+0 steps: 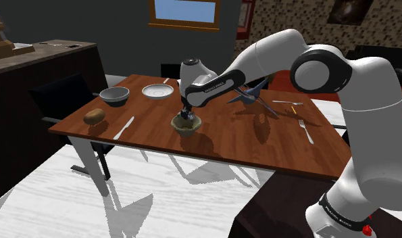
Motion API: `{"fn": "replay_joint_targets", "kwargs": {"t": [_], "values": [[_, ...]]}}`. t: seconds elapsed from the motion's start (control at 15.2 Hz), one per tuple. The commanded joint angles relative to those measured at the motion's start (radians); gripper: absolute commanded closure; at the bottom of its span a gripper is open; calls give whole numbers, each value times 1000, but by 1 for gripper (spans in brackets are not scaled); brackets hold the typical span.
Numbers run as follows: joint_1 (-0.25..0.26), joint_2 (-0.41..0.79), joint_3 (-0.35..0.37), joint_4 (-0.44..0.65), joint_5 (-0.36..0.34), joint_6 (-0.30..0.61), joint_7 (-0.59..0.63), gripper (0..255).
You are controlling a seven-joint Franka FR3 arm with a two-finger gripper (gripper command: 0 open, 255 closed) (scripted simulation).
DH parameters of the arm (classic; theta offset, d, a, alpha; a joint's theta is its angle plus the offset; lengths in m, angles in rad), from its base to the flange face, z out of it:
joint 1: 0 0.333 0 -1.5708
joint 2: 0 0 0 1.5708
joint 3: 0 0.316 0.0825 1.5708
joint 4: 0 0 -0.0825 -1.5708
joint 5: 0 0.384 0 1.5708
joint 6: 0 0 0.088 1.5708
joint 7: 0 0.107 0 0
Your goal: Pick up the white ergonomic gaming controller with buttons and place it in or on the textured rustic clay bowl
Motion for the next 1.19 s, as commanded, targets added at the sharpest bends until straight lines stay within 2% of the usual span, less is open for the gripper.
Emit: {"fn": "replay_joint_targets", "kwargs": {"t": [0.0,0.66,0.73,1.12], "values": [[1,15,-3,-5,-4,21,6,255],[2,26,-5,-8,-7,34,11,255],[2,26,-5,-8,-7,34,11,0],[4,-1,-2,-18,-5,17,10,0]]}}
